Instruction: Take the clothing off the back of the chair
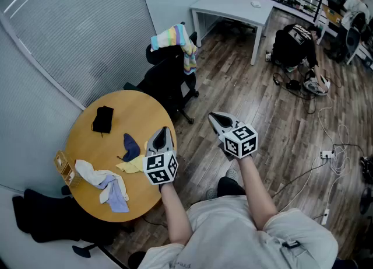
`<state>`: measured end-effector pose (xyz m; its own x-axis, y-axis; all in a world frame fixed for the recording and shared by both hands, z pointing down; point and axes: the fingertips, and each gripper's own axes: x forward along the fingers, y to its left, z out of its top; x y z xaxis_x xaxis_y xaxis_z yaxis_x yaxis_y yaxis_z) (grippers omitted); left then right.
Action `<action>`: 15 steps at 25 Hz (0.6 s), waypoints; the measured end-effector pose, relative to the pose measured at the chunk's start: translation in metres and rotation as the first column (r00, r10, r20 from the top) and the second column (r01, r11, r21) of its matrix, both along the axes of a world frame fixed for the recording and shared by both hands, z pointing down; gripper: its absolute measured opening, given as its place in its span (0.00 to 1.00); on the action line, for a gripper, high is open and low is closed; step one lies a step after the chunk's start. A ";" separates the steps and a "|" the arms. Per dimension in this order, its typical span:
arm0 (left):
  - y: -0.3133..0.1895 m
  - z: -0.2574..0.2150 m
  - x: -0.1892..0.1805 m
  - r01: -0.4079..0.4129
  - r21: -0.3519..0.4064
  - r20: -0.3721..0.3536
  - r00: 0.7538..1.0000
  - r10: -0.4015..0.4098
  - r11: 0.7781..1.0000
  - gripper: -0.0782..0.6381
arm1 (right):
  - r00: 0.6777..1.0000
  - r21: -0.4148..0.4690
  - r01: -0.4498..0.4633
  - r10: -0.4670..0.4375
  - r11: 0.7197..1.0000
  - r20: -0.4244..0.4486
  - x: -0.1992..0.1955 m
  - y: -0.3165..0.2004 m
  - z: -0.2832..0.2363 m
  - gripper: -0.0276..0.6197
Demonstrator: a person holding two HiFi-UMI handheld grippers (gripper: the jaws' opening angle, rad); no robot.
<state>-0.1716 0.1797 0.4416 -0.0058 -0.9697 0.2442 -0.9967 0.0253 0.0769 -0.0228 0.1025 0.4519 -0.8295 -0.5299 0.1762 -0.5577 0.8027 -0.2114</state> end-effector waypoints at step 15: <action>-0.003 0.006 0.033 -0.066 -0.001 -0.001 0.998 0.066 0.998 0.15 | 0.997 -0.025 -0.061 0.062 0.998 0.051 0.031 0.000 0.002 0.08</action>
